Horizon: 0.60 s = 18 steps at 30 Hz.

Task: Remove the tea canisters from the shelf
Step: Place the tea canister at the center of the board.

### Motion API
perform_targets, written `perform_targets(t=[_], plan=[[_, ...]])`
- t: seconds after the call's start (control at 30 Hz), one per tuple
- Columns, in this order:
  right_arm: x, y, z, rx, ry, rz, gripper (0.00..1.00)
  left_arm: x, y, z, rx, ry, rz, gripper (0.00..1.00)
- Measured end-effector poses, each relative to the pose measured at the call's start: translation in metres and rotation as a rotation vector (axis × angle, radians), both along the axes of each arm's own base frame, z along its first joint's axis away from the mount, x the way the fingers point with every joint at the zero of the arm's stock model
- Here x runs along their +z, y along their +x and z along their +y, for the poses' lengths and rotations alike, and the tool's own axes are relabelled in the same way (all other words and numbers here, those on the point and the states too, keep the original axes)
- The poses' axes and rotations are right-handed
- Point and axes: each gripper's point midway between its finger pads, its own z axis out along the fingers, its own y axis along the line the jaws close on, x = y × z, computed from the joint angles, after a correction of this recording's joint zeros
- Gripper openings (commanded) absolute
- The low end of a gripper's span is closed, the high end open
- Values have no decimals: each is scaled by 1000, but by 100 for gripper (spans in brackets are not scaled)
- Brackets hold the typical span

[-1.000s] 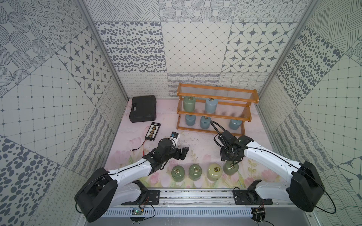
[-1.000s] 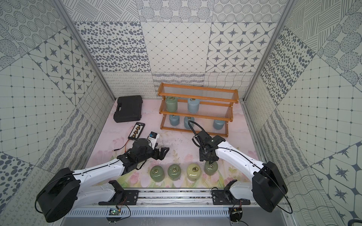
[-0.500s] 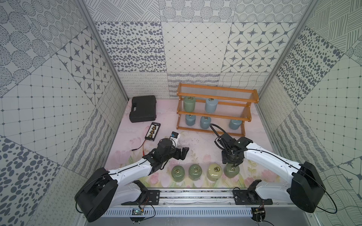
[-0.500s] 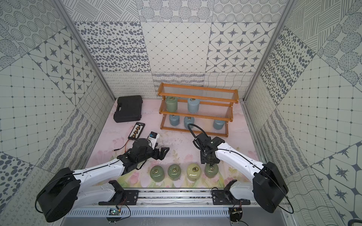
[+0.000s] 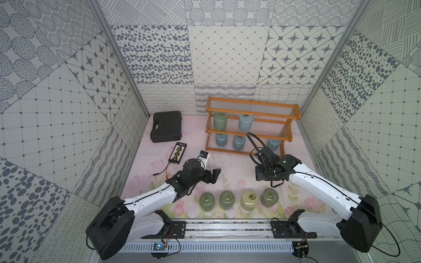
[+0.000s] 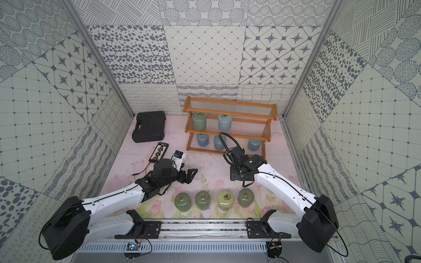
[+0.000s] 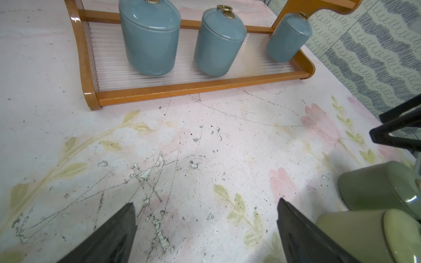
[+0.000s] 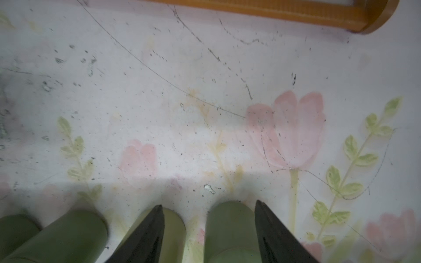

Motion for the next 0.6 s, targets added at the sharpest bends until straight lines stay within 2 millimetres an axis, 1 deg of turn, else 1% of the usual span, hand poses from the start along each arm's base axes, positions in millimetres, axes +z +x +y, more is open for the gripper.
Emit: perform_targets(t=[0.13, 0.23, 0.27, 0.33, 0.4, 0.5, 0.6], plan=[[38, 16, 0, 11, 83, -176, 84, 19, 4, -1, 5, -9, -37, 100], [64, 24, 1, 26, 139, -314, 96, 31, 9, 0, 16, -6, -66, 100], [69, 25, 1, 31, 150, -348, 100, 35, 10, 0, 18, -5, -73, 100], [77, 26, -1, 44, 164, -411, 100, 43, 14, 0, 28, 2, -92, 100], [79, 29, -1, 51, 172, -449, 100, 50, 18, 0, 33, 13, -109, 100], [80, 34, 2, 68, 173, -481, 100, 61, 28, -3, 44, 34, -139, 100], [80, 42, 6, 82, 171, -498, 100, 71, 43, -6, 67, 62, -174, 100]])
